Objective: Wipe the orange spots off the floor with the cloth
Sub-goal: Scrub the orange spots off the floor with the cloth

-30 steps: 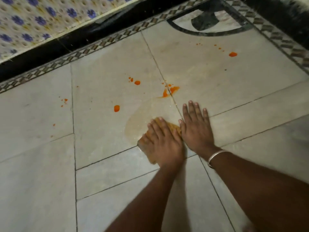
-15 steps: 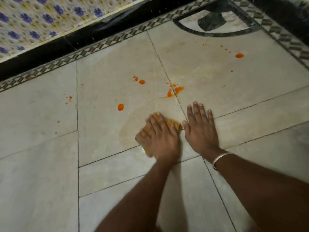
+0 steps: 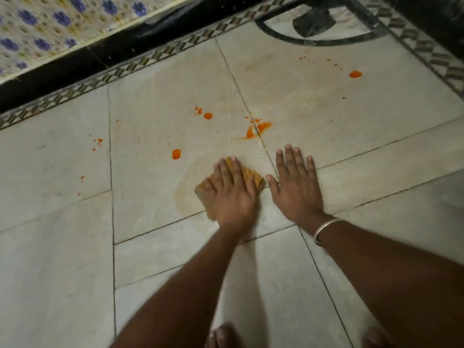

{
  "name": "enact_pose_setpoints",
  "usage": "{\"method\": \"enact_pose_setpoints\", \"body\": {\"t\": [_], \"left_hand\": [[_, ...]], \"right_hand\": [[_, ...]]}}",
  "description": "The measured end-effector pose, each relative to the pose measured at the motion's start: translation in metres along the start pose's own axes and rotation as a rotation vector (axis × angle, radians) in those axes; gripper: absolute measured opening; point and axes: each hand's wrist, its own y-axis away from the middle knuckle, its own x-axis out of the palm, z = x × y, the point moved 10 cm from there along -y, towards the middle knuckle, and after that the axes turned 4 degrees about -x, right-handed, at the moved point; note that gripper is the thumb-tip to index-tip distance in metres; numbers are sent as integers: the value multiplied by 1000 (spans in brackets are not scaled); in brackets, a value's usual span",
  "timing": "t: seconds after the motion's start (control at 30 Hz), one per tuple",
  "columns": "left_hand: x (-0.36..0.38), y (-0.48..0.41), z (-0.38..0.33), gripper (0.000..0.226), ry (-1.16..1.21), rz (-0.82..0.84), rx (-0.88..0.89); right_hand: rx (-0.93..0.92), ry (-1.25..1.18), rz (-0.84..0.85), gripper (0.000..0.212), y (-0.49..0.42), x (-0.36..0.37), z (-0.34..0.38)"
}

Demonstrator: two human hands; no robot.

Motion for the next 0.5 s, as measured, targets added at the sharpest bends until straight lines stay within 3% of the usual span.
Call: {"method": "enact_pose_setpoints", "body": {"t": [0.1, 0.23, 0.33, 0.4, 0.5], "left_hand": [[-12, -39, 34, 67, -10, -7, 55], [-20, -6, 102, 67, 43, -84, -339], [-13, 39, 86, 69, 79, -112, -482], [-4, 37, 61, 73, 106, -81, -412], [-3, 0, 36, 71, 0, 20, -77]], "right_hand": [[-9, -5, 6, 73, 0, 1, 0], [-8, -13, -7, 72, 1, -1, 2], [0, -1, -10, 72, 2, -2, 2], [-5, -5, -13, 72, 1, -1, 4], [-8, -5, -7, 73, 0, 1, 1]]}}
